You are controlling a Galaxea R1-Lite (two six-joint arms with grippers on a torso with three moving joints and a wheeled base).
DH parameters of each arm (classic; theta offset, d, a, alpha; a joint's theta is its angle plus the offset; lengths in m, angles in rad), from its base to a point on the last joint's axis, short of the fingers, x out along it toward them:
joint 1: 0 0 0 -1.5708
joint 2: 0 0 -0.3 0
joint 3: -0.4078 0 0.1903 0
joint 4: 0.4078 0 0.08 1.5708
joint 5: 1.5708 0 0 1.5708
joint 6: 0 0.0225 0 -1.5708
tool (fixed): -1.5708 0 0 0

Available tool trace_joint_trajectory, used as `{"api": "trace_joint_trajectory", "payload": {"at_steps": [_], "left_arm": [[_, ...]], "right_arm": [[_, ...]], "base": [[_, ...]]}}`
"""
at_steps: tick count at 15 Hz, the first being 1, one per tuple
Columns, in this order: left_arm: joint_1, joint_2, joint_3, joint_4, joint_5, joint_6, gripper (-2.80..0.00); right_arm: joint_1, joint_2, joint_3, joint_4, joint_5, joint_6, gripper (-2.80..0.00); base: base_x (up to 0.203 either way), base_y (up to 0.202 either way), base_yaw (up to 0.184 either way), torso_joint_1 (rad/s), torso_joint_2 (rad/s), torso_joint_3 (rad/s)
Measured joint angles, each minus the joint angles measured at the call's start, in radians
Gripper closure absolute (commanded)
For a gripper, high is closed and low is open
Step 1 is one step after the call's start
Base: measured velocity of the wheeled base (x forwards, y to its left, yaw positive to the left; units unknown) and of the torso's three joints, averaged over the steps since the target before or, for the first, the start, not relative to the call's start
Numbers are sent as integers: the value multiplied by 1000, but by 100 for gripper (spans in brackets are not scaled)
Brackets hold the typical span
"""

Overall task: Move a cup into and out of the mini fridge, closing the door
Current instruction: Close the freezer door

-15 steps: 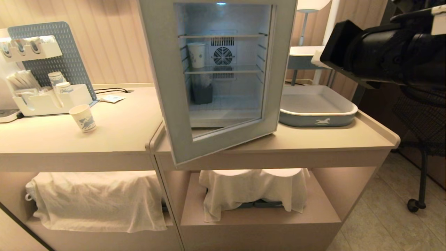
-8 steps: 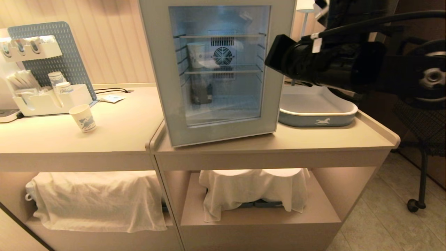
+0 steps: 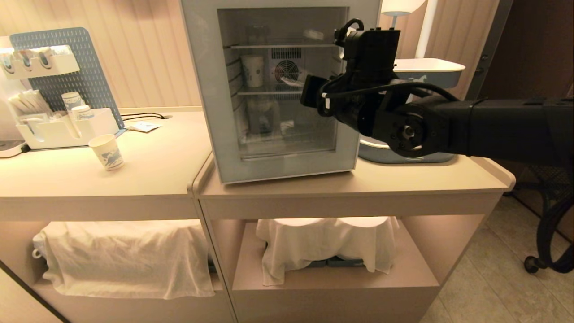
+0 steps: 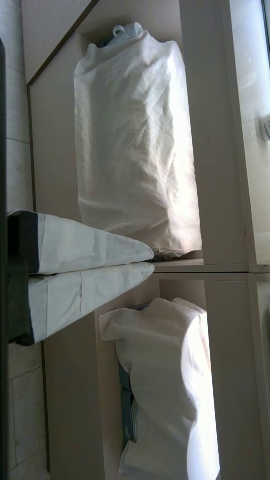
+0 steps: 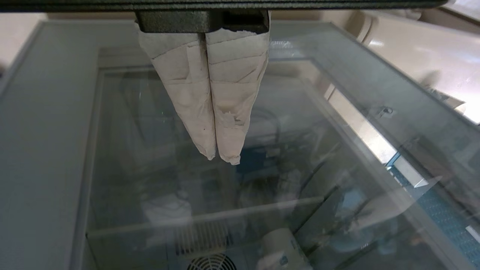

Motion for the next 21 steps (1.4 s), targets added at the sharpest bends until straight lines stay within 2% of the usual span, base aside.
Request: {"api": "trace_joint_trajectory", "payload": {"at_steps": [4, 8, 19, 21], "left_arm": [[-1, 0, 0, 0, -1, 0, 0], [0, 0, 0, 0, 0, 0, 0], [-1, 0, 0, 0, 0, 0, 0], [0, 0, 0, 0, 0, 0, 0]], "right_arm": [[-5, 57, 1, -5, 3, -2, 0], [-13, 104, 2, -11, -32, -3, 0], [-64, 174, -1, -34, -25, -6, 0], [-66, 166, 13, -6, -23, -12, 0]], "base": [[0, 0, 0, 0, 0, 0], [0, 0, 0, 0, 0, 0], [0, 0, 0, 0, 0, 0], [0, 0, 0, 0, 0, 0]]}}
